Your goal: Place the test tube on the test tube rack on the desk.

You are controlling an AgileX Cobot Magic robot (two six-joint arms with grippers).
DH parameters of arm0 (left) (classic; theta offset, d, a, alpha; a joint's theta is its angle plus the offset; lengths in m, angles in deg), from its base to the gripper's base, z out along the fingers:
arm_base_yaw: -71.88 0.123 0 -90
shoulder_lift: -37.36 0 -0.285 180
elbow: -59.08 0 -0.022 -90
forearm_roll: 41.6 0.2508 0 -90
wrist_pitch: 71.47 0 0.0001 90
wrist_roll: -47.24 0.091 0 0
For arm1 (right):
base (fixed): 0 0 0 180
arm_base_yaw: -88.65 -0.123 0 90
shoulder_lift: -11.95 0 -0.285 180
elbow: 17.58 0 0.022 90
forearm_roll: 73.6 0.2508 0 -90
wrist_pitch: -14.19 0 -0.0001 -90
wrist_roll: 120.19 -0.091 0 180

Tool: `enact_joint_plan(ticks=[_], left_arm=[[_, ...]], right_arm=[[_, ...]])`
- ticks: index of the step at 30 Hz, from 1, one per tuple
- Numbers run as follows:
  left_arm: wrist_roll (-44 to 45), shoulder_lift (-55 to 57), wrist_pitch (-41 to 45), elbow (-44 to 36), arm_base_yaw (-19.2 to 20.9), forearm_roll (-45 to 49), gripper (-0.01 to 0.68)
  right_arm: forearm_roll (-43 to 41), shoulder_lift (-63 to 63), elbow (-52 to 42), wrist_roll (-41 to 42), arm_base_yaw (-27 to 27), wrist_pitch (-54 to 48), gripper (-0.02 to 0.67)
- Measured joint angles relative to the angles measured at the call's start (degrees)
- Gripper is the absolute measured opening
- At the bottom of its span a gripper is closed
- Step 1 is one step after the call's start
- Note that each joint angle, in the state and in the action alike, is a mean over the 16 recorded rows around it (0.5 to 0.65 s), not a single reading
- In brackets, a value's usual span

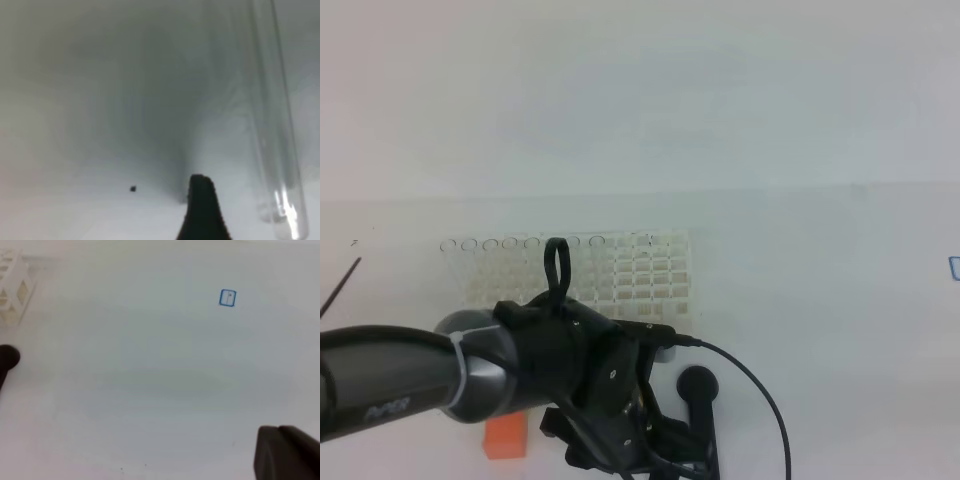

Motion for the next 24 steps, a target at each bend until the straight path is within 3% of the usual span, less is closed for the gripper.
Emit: enact_joint_plan(ticks=[12, 24], left_arm=[[-1.82, 0.96, 3.23, 0.0, 0.0, 4.19, 0.386], [-4.29, 0.96, 3.14, 0.0, 0.0, 6.06, 0.154]], right_arm=[[0.57, 0.0, -0.09, 0.65, 0.0, 0.0, -0.001], [0.71, 0.0, -0.12, 1.65, 0.0, -0.06, -0.001]])
